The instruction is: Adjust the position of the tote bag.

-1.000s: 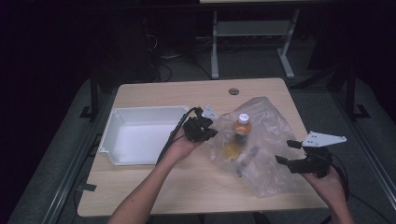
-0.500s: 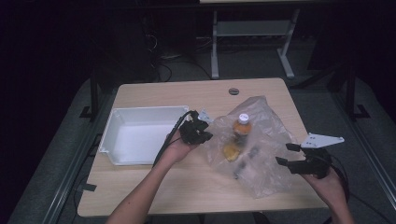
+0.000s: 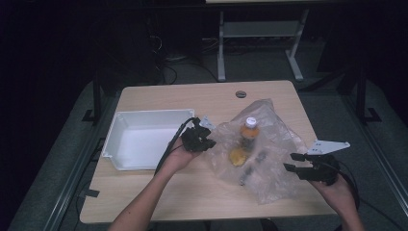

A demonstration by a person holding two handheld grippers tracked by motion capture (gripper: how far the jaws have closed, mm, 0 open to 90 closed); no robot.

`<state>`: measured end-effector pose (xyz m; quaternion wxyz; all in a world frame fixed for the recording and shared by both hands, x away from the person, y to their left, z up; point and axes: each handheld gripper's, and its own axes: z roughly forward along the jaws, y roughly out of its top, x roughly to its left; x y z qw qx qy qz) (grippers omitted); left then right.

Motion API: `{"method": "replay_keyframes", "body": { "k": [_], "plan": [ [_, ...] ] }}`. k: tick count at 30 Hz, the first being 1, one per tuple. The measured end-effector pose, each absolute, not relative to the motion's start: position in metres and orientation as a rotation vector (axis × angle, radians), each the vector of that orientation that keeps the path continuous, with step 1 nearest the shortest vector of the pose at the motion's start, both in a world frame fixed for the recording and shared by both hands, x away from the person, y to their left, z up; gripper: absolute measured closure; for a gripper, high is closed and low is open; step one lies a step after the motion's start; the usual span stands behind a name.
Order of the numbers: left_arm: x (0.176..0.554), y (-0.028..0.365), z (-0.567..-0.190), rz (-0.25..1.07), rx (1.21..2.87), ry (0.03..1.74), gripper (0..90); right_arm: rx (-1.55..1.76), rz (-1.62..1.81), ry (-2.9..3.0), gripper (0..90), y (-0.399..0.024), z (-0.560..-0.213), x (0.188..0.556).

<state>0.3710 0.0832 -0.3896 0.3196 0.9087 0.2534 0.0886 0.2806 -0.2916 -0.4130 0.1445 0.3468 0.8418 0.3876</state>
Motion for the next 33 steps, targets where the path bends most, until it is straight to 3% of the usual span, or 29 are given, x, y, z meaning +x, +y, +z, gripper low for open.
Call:
{"method": "replay_keyframes", "body": {
  "k": [7, 15, 19, 20, 33],
  "plan": [
    [0.370, 0.084, -0.390, 0.220, 2.377, 0.670, 90.0, 0.997, 1.096, 2.475, 74.6, -0.292, -0.416, 0.282],
    [0.368, 0.087, -0.387, 0.214, 2.378, 0.660, 86.8, 0.981, 1.135, 2.489, 89.0, -0.294, -0.416, 0.281],
    [0.365, 0.092, -0.380, 0.191, 2.367, 0.649, 78.7, 0.980, 1.140, 2.490, 89.2, -0.294, -0.416, 0.280],
    [0.365, 0.093, -0.378, 0.195, 2.363, 0.639, 72.9, 0.974, 1.139, 2.489, 89.2, -0.294, -0.416, 0.280],
    [0.351, 0.093, -0.341, 0.160, 2.321, 0.555, 59.9, 0.947, 1.160, 2.475, 89.2, -0.290, -0.411, 0.280]
  ]
}}
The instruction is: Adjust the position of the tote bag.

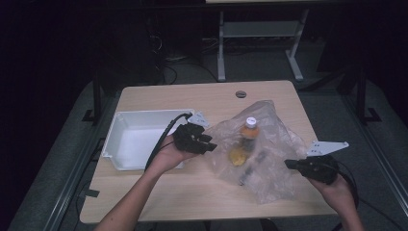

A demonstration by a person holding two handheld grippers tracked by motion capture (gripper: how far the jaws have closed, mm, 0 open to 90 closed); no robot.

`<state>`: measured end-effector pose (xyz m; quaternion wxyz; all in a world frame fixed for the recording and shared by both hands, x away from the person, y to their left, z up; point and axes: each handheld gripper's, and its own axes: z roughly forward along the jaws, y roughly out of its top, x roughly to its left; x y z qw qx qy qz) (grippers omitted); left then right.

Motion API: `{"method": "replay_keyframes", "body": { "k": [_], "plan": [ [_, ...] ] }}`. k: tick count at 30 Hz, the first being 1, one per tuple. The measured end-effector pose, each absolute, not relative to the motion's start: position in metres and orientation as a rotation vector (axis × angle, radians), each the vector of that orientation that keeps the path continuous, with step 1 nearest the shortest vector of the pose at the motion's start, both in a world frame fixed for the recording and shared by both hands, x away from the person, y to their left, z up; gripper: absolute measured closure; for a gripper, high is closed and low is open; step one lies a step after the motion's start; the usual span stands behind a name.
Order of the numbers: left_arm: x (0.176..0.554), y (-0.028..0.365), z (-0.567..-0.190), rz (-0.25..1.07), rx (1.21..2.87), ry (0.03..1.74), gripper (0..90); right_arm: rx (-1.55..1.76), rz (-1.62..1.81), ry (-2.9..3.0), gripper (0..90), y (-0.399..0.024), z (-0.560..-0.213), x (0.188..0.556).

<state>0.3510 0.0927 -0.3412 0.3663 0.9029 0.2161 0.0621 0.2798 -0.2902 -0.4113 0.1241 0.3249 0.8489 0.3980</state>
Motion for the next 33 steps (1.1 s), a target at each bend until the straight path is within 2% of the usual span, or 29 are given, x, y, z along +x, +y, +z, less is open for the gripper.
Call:
{"method": "replay_keyframes", "body": {
  "k": [4, 10, 19, 22, 25, 33],
  "plan": [
    [0.353, 0.076, -0.331, 0.180, 2.316, 0.513, 52.0, 0.938, 1.167, 2.476, 89.2, -0.290, -0.411, 0.280],
    [0.364, 0.050, -0.322, 0.207, 2.310, 0.482, 45.5, 0.929, 1.185, 2.471, 89.3, -0.290, -0.410, 0.280],
    [0.388, 0.021, -0.326, 0.186, 2.330, 0.504, 41.8, 0.914, 1.206, 2.470, 89.3, -0.290, -0.408, 0.280],
    [0.392, 0.014, -0.332, 0.189, 2.352, 0.507, 43.6, 0.911, 1.218, 2.463, 89.3, -0.291, -0.408, 0.280],
    [0.397, 0.012, -0.336, 0.174, 2.350, 0.528, 50.2, 0.911, 1.222, 2.458, 89.3, -0.292, -0.408, 0.280],
    [0.401, 0.012, -0.336, 0.178, 2.347, 0.518, 75.5, 0.908, 1.234, 2.453, 89.3, -0.292, -0.408, 0.282]
  ]
}}
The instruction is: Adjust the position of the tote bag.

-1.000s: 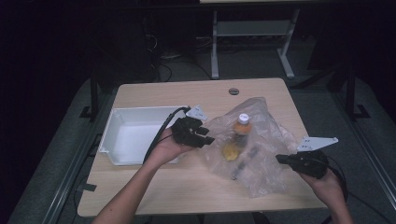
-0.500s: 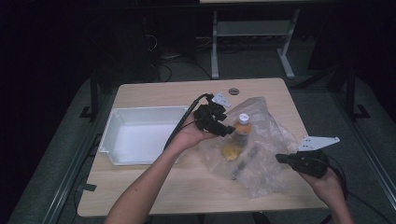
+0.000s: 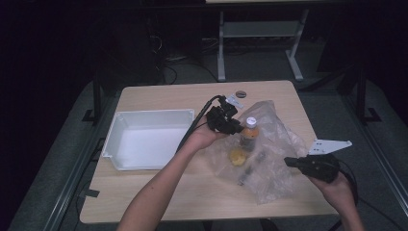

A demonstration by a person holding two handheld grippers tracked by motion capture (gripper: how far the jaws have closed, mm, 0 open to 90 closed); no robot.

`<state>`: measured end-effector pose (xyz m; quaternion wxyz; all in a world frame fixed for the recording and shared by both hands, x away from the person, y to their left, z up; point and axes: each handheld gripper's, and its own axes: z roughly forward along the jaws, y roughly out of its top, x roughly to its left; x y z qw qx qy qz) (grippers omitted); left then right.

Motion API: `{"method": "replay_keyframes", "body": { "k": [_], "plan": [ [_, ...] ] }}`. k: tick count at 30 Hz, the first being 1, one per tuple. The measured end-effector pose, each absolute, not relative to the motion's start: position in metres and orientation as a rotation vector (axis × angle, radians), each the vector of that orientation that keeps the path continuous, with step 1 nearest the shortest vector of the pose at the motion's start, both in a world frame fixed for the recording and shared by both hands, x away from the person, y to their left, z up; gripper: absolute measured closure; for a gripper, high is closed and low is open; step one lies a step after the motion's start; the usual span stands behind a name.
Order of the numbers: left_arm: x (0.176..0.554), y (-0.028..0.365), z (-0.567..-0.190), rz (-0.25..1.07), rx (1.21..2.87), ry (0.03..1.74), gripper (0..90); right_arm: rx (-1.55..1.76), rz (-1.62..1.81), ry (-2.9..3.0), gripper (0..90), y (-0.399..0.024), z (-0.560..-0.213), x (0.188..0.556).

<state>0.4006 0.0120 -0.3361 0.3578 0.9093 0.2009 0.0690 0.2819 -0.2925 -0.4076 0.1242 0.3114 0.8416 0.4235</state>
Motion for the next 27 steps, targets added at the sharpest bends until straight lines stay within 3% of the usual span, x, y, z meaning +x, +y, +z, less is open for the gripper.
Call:
{"method": "replay_keyframes", "body": {
  "k": [8, 16, 27],
  "plan": [
    [0.395, 0.010, -0.334, 0.208, 2.369, 0.489, 89.6, 0.904, 1.232, 2.450, 89.3, -0.292, -0.407, 0.281],
    [0.395, 0.019, -0.335, 0.232, 2.369, 0.519, 90.0, 0.897, 1.252, 2.434, 88.6, -0.291, -0.405, 0.281],
    [0.394, 0.038, -0.346, 0.227, 2.380, 0.582, 90.0, 0.887, 1.280, 2.420, 76.1, -0.286, -0.404, 0.279]
  ]
}}
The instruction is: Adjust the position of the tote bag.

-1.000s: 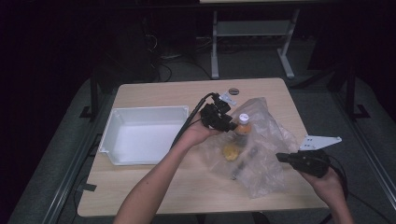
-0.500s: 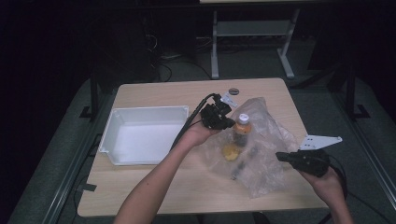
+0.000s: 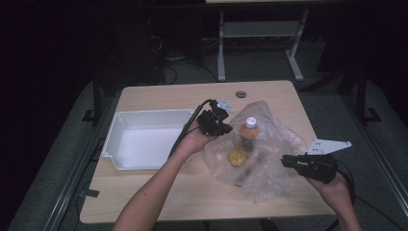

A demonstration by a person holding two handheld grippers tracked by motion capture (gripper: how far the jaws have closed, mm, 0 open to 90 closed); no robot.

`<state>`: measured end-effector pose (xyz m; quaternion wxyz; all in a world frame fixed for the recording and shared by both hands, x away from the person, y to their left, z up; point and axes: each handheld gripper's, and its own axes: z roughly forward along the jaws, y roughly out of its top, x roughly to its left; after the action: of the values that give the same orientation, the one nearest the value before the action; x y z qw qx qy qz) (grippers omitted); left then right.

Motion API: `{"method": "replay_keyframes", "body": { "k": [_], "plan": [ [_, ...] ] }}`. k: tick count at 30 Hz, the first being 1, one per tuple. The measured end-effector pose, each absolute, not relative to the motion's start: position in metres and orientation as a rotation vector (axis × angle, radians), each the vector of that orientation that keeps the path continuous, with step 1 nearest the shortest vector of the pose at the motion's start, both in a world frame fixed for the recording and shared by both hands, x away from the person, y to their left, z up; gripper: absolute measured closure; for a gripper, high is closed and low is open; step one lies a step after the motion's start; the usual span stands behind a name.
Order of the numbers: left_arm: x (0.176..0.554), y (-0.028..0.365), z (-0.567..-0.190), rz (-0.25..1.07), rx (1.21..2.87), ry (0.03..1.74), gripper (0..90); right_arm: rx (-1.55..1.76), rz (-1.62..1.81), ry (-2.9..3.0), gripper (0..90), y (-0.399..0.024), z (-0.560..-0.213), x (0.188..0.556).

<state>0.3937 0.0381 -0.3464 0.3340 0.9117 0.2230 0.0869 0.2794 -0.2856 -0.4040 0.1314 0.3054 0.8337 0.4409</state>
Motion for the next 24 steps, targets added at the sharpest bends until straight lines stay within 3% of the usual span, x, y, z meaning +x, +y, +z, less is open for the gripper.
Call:
{"method": "replay_keyframes", "body": {
  "k": [24],
  "plan": [
    [0.386, 0.055, -0.378, 0.191, 2.431, 0.636, 90.0, 0.876, 1.282, 2.446, 68.6, -0.279, -0.407, 0.276]
  ]
}}
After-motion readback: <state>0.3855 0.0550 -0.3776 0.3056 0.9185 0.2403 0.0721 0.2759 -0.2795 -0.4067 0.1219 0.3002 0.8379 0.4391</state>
